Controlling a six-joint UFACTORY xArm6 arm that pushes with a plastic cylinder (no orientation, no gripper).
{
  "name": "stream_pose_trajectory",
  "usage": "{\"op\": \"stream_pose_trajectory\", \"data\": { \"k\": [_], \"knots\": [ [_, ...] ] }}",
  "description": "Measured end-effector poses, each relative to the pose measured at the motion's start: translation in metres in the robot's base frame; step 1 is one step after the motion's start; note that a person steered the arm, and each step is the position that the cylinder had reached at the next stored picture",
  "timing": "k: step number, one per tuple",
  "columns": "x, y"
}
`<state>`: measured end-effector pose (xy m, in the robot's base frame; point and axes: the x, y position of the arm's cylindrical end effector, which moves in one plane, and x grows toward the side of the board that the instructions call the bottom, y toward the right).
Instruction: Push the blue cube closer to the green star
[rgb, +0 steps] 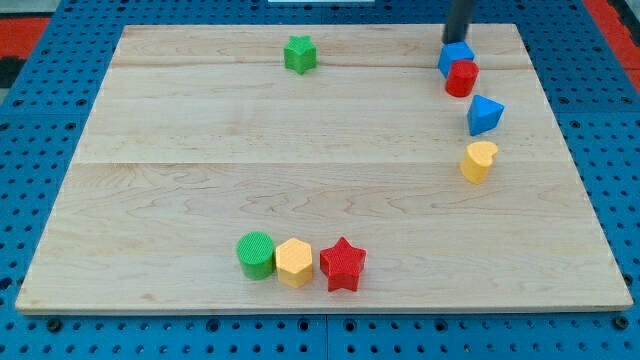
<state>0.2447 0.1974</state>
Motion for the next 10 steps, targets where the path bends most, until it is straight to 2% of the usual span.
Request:
{"op": "stream_pose_trajectory", "data": {
  "k": [1,3,6,7,9,10],
  "knots": [
    [0.015,0.010],
    [0.042,0.086],
    [0.051,-0.060],
    [0.046,-0.087],
    [0.017,-0.068],
    [0.017,-0.102]
  ]
}}
